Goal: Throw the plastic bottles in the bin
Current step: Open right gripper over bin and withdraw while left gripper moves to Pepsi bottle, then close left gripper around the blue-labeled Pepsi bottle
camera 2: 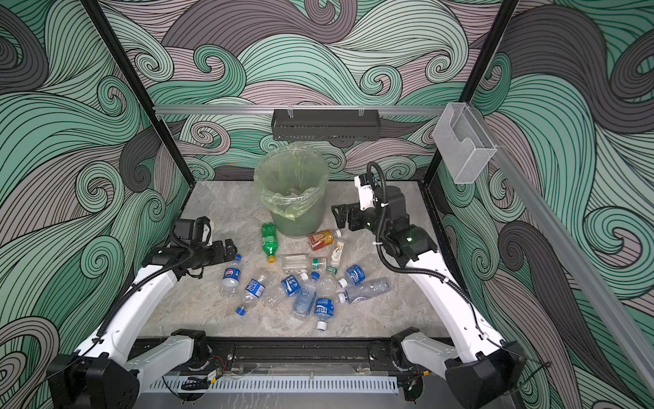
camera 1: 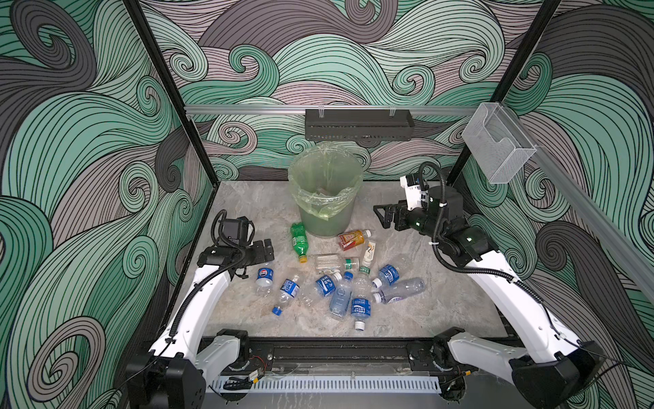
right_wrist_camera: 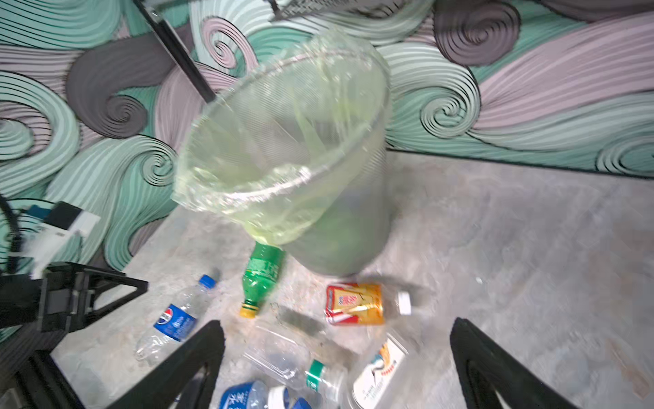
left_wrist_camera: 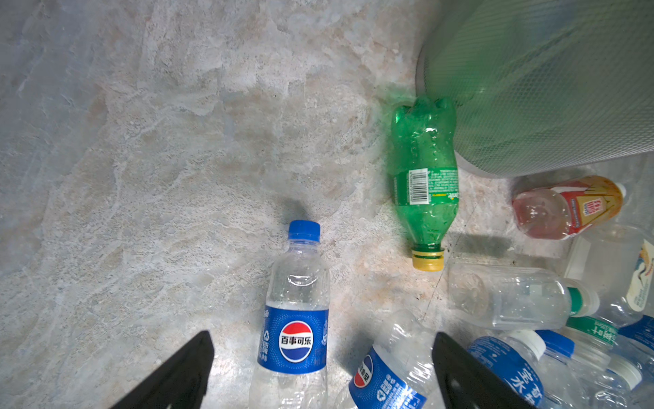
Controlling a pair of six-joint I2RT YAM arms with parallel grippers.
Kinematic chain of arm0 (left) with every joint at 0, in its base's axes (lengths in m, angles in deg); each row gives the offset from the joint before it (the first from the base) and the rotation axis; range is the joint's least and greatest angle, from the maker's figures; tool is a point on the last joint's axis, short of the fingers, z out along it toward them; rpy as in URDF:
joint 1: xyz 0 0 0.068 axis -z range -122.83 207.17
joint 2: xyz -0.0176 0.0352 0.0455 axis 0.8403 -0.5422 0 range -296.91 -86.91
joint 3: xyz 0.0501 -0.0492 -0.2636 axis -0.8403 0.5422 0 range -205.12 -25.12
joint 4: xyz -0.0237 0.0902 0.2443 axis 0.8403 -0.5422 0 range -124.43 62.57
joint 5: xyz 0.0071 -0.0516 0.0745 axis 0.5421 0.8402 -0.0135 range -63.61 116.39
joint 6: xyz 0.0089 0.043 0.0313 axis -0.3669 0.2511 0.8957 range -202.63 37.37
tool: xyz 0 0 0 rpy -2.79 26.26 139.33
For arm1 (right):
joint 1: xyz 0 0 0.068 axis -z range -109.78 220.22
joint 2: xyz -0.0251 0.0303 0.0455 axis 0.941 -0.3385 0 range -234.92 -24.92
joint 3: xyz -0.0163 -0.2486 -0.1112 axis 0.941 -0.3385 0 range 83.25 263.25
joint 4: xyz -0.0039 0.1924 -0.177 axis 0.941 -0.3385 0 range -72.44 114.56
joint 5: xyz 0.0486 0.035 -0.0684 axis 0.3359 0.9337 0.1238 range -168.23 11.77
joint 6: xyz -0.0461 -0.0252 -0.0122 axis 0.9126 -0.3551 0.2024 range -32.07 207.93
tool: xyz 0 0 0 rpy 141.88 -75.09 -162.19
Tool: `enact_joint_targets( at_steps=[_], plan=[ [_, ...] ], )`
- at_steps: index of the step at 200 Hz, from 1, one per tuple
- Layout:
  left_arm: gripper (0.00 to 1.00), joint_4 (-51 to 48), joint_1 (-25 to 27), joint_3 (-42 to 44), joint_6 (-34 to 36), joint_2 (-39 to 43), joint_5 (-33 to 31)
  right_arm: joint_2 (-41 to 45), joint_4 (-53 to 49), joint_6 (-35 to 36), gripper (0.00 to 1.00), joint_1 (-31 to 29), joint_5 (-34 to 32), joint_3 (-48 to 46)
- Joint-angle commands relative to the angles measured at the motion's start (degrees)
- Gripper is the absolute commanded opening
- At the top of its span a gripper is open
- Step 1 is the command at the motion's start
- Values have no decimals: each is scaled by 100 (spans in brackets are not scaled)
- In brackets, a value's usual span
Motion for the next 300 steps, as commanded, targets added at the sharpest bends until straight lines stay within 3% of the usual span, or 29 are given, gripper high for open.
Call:
enact_joint_targets(
  at_steps=[1, 64, 155, 250, 300],
  plan=[
    [98, 46, -38, 92, -239, -98, -51, 314, -131, -125, 100, 219, -231, -351],
    [93, 213, -21, 456, -865, -663, 271, 1017, -370, -306, 100, 718, -525, -1226],
    [90, 936, 14, 1208, -1048, -937, 28, 750, -257, -526, 100, 797, -479, -1378],
    [65, 1195, 32, 1276, -1054, -1634, 192, 607, -135, -734, 100, 814, -372, -1518],
    [63, 1063, 32, 1260, -1079, -1313, -116, 554, -118, -774, 100, 819, -324, -1552]
  ],
)
